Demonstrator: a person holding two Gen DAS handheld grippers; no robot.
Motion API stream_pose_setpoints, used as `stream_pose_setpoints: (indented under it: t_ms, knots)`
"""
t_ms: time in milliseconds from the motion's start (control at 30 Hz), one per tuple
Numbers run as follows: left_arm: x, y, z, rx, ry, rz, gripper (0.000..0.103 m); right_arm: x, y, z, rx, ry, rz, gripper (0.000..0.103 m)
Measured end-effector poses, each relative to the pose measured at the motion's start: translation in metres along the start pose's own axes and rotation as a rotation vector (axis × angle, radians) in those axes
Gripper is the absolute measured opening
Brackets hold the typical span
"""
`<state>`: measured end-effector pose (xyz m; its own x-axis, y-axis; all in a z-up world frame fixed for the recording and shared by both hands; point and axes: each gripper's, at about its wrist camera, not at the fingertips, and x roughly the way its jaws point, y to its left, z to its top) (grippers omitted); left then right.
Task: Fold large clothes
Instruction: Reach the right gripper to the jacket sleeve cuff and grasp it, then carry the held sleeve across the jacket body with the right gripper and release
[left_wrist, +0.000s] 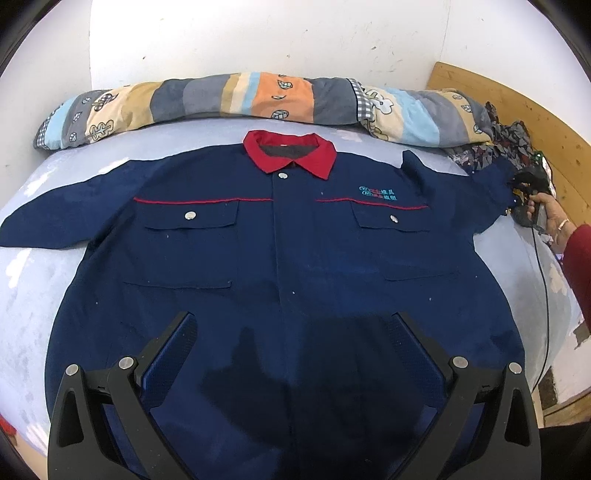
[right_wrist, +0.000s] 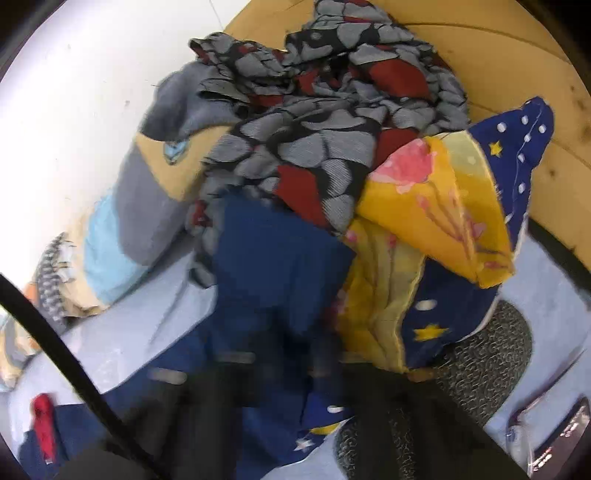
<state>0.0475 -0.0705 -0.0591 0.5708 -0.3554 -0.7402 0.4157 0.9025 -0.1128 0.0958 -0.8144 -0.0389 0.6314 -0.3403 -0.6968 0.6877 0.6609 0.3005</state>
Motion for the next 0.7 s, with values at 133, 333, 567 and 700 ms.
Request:
stream_pose_setpoints:
  t_ms: [133,333,567,700]
  knots:
    - [-0.003,0.000,0.001,0.000,-0.014,-0.001,0.103,-0.026,0.012,-0.008,-0.048,-0.044,-0.004,0.011]
    - [-0.013,-0.002,0.001,0.007,-0.036,-0.002,0.103,-0.086,0.018,-0.015,-0.069,-0.158,0.009,0.010]
    - [-0.031,-0.001,0.004,0.023,-0.090,0.024,0.103,-0.172,0.046,0.002,-0.114,-0.252,0.056,0.010]
    - [-0.037,0.003,0.006,0.021,-0.101,0.039,0.103,-0.221,0.096,0.008,-0.178,-0.283,0.116,0.010]
